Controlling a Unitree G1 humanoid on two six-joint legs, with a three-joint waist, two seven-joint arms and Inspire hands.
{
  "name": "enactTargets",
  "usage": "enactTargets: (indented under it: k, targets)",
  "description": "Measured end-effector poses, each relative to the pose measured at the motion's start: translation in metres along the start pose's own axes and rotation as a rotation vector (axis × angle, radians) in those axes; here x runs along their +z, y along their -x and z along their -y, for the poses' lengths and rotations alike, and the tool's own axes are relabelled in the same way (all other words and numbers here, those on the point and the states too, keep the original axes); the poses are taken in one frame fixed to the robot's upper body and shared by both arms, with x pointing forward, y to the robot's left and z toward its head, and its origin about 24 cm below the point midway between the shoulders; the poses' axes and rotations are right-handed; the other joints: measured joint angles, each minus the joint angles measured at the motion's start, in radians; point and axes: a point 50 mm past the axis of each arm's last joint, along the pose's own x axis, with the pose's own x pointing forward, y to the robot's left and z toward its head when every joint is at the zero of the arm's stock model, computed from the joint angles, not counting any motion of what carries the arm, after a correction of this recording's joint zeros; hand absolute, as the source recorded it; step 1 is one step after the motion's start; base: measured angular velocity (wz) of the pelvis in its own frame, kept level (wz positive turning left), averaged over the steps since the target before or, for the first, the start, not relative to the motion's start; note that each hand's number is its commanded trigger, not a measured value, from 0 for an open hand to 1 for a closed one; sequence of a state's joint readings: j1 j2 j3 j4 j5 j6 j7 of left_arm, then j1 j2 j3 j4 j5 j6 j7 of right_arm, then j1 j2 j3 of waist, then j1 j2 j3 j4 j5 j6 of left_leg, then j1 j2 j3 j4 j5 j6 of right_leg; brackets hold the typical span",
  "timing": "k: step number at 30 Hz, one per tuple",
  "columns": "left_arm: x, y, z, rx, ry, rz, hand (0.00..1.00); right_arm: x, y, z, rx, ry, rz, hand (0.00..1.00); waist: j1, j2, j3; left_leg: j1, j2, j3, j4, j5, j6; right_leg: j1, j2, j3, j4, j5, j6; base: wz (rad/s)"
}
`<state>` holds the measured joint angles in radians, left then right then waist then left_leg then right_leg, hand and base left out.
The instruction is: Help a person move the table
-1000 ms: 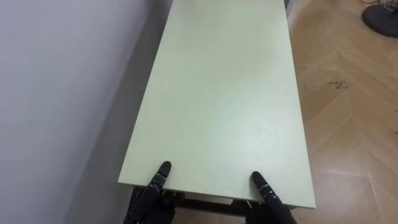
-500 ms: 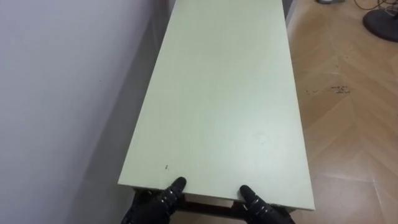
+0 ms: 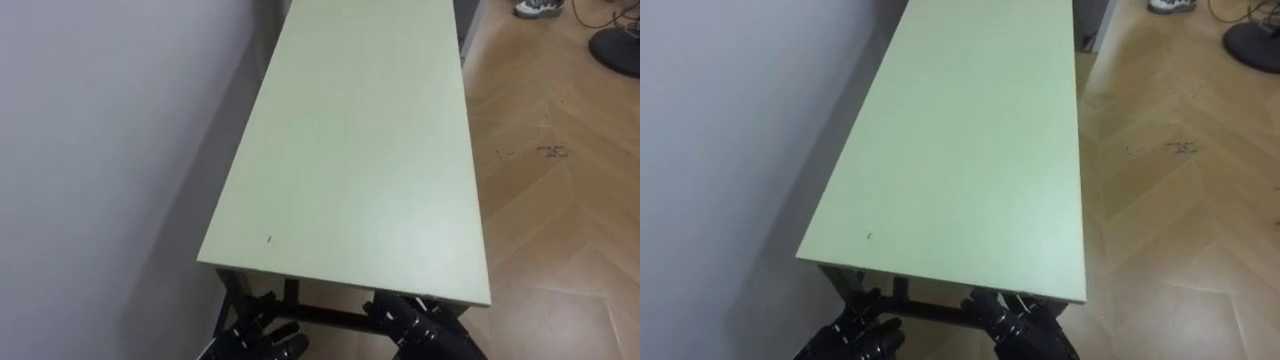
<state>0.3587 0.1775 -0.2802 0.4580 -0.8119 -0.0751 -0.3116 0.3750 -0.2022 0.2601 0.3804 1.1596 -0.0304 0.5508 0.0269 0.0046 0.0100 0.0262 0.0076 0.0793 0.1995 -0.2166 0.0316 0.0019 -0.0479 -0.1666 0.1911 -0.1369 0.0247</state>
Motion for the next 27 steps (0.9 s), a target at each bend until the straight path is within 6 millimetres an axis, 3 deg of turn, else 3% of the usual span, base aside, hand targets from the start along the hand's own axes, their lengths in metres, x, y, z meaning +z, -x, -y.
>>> enactTargets:
  k: [8, 23, 27]
  targets:
    - [-0.010, 0.007, -0.015, 0.051, -0.106, -0.079, 0.00, -0.002, 0.004, 0.003, 0.010, 0.076, -0.048, 0.00, 0.003, -0.009, -0.0106, 0.005, 0.000, 0.000, 0.000, 0.002, 0.000, 0.002, 0.002, 0.002, -0.003, 0.001, 0.000, 0.00]
    - [-0.020, 0.020, -0.041, 0.191, -0.106, -0.126, 0.00, -0.012, 0.030, 0.051, -0.250, 0.319, -0.287, 0.00, 0.003, -0.018, -0.0032, 0.021, 0.002, 0.001, -0.021, 0.000, -0.001, 0.012, 0.004, -0.003, -0.006, 0.001, 0.000, 0.00]
    - [-0.027, 0.027, -0.054, 0.263, -0.090, -0.155, 0.00, -0.014, 0.037, 0.064, -0.343, 0.355, -0.335, 0.00, 0.003, -0.016, -0.0053, 0.021, 0.003, 0.004, -0.023, 0.000, -0.002, 0.011, 0.005, 0.000, -0.007, 0.001, 0.000, -0.02]
